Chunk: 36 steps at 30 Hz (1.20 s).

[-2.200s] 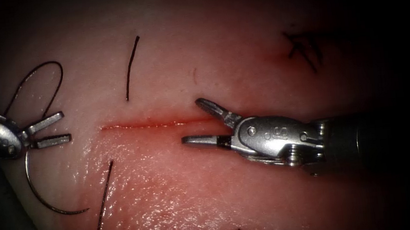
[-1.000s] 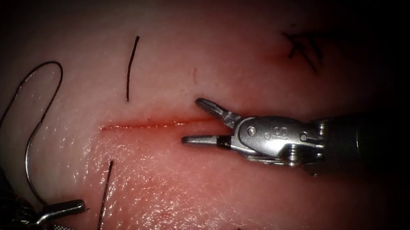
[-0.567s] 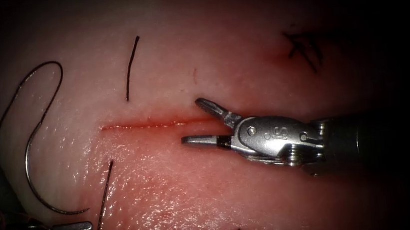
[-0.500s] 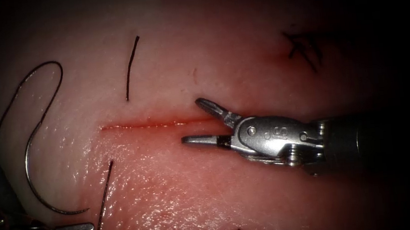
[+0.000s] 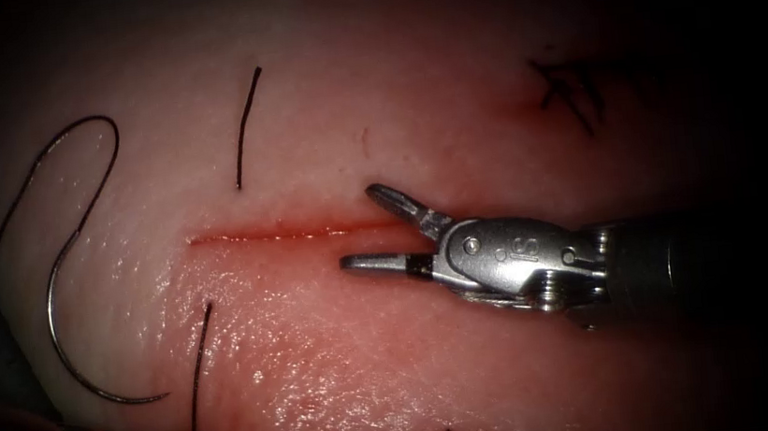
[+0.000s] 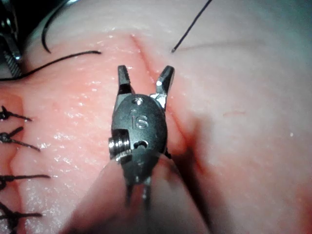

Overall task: Wound Closure
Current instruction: Grab a working length of suture with the left gripper

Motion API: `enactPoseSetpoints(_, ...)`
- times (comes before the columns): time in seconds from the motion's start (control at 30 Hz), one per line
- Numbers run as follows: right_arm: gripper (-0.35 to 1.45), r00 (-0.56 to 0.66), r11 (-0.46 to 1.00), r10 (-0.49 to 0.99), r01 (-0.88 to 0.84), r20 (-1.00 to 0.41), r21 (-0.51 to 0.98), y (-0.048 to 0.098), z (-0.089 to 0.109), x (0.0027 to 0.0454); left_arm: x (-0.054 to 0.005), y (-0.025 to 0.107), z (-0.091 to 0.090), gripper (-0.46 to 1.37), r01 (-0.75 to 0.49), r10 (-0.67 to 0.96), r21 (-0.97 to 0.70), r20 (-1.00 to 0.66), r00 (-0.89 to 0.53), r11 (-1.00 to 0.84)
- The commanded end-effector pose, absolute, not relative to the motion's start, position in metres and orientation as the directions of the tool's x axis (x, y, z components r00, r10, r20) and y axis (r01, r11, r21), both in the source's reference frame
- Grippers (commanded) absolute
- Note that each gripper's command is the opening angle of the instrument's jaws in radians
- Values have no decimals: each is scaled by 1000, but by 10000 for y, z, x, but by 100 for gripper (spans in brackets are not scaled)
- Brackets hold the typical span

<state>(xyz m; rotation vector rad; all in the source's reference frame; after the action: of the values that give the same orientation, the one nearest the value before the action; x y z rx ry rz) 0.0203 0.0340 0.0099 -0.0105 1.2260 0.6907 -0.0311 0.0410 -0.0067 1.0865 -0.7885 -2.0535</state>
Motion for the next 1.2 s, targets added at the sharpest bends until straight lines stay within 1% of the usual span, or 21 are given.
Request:
enactPoseSetpoints(0.03, 70, 163, 798, 479, -489, -863, 351, 340, 99, 203, -312, 408, -67, 80, 284, -784, 756, -452, -425, -589)
enactPoseSetpoints(0.27, 70, 163, 798, 479, -489, -863, 351, 340, 99, 203, -312, 395, -66, 80, 324, -792, 740, -451, -411, -589)
enactPoseSetpoints(0.57, 70, 163, 798, 479, -489, -863, 351, 340, 99, 203, -304, 391, -58, 81, 337, -795, 735, -449, -408, -588)
enactPoseSetpoints(0.77, 70, 163, 798, 479, -489, -863, 351, 340, 99, 203, -296, 396, -56, 84, 347, -787, 725, -440, -432, -595)
enactPoseSetpoints(1.07, 70, 163, 798, 479, -489, -863, 351, 340, 99, 203, -300, 394, -47, 81, 353, -789, 727, -422, -447, -589)
enactPoseSetpoints(1.2, 70, 163, 798, 479, -489, -863, 351, 340, 99, 203, -308, 393, -45, 22, 379, -785, 709, -412, -462, -595)
